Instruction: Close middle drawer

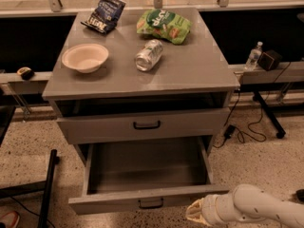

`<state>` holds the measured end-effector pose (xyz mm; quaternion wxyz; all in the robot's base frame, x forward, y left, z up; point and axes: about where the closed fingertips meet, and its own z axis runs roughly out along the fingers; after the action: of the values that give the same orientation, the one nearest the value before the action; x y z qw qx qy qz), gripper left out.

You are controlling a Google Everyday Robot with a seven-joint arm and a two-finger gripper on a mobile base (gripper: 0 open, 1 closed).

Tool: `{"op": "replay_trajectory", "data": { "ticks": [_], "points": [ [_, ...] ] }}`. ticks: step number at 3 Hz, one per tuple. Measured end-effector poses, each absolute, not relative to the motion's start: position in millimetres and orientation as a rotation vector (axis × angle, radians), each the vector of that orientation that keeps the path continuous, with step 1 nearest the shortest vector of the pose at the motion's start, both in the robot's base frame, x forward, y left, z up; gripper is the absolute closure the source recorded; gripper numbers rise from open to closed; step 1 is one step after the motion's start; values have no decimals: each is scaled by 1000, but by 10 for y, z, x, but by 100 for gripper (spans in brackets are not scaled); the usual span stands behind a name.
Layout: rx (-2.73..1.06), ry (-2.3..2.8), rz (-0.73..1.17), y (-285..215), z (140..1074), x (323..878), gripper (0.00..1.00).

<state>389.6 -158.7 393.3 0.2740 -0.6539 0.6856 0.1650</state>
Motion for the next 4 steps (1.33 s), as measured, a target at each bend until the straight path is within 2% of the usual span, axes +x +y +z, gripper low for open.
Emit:
{"op": "replay_trajectory", "data": {
  "ticks": [4],
  "points": [
    [-1552, 1822, 253, -1283, 3962, 4621, 100]
  ]
}}
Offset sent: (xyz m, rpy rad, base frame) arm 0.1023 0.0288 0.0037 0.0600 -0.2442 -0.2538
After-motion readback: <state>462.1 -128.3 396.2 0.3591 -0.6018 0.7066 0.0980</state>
